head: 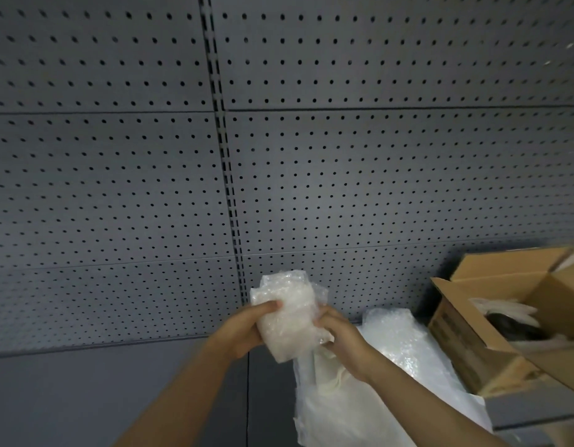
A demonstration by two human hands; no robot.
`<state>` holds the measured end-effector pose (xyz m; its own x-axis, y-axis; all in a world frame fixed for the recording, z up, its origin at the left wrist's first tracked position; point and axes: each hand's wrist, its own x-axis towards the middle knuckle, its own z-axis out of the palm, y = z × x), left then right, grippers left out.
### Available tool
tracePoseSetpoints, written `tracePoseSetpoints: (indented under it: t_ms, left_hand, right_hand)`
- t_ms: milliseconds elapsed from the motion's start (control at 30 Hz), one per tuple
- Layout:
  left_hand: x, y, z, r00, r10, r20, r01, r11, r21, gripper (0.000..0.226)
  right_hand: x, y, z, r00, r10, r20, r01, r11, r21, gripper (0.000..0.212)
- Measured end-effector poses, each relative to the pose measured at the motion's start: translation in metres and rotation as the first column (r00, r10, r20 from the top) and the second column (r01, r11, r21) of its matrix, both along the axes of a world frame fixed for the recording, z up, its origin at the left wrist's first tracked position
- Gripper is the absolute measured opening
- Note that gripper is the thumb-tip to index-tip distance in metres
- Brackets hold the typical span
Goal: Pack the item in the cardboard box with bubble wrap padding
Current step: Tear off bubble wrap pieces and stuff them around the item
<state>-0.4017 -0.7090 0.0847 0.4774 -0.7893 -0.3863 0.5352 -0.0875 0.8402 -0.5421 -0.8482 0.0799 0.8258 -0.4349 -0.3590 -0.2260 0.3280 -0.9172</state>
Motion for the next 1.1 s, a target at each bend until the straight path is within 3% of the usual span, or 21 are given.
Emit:
tracePoseSetpoints:
  t_ms: [100,200,367,533,633,733,800,967,1100]
  left_hand:
    - [-0.012,-0.015,0.007,0.998,-0.055,0.016,0.056,0.998,-0.01,0.044]
    - [-0.039,-0.034,0.027,0.989,-0.112,0.092,0.115,0.993,-0.029,0.05]
    - [-0.107,-0.067,0.086,0.905,-0.267,0.331,0.292,0.956,-0.029,0.038]
    - [-0.195,-0.109,0.126,0.821,-0.25,0.514,0.321,0.946,-0.053,0.064]
    - [-0.25,-0.136,0.146,0.677,-0.298,0.672,0.388,0.922,0.018,0.064]
    - [-0.299,-0.17,0.157,0.516,-0.336,0.788,0.487,0.872,0.053,0.066]
    - [-0.325,-0.191,0.159,0.457,-0.337,0.823,0.534,0.844,0.049,0.066]
    - [-0.361,-0.238,0.154,0.441,-0.368,0.819,0.611,0.791,0.026,0.077]
    - [-0.358,-0.283,0.142,0.423,-0.391,0.818,0.638,0.769,0.038,0.073]
  right_hand:
    - [-0.014,-0.006,0.002,0.999,-0.043,0.011,0.045,0.989,-0.141,0.044]
    - [-0.038,-0.018,0.018,0.995,-0.075,0.069,0.089,0.968,-0.235,0.03]
    - [-0.117,-0.057,0.065,0.985,-0.105,0.135,0.149,0.912,-0.383,0.031]
    - [-0.231,-0.101,0.123,0.971,0.027,0.239,0.144,0.729,-0.669,0.02]
    - [-0.301,-0.131,0.142,0.979,0.072,0.19,0.111,0.595,-0.796,0.015]
    - [-0.358,-0.157,0.155,0.988,0.074,0.138,0.093,0.426,-0.9,0.024]
    - [-0.386,-0.171,0.159,0.994,0.045,0.1,0.075,0.383,-0.921,0.023]
    - [-0.419,-0.209,0.158,1.0,-0.007,-0.001,0.0,0.242,-0.97,0.028]
    - [-0.418,-0.25,0.145,0.999,-0.001,-0.05,-0.049,0.173,-0.984,0.029]
